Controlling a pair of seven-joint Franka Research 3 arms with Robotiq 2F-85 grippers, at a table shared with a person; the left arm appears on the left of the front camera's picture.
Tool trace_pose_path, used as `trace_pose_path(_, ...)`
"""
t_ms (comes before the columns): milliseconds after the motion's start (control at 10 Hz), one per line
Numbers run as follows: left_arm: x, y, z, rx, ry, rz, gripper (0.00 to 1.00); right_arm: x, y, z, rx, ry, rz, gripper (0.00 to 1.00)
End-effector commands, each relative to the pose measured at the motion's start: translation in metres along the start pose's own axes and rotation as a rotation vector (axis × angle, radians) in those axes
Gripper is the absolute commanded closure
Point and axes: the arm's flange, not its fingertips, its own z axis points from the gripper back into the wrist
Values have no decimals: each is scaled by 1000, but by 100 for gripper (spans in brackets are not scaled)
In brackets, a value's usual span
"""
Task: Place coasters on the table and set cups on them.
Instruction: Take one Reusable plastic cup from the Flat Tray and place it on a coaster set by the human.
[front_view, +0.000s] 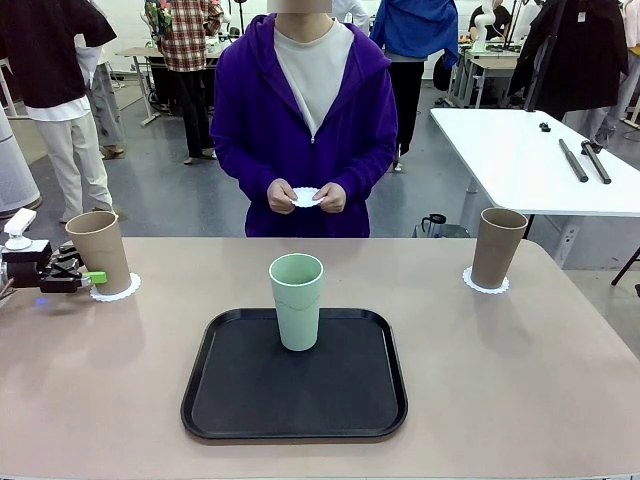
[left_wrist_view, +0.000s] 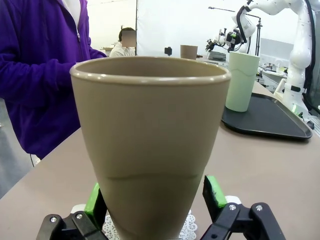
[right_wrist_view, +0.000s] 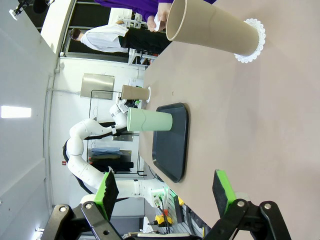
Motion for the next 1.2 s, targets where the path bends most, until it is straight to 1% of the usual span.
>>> trace_pose_path(0,2,3,5,-36,58,12,0,-1,0,0,4,-3,1,0)
trace_pose_path(300,2,1,12,-59,134,9,0,-1,0,0,4,-3,1,0)
trace_pose_path(600,4,1,25,-42,188,-28,0,-1,0,0,4,-3,1,0)
trace_pose_path(900,16,-1,39,-21,248,-61,0,-1,0,0,4,-3,1,0)
trace_pose_path(1100,42,-13,51,0,367,-38,0,-1,0,0,4,-3,1,0)
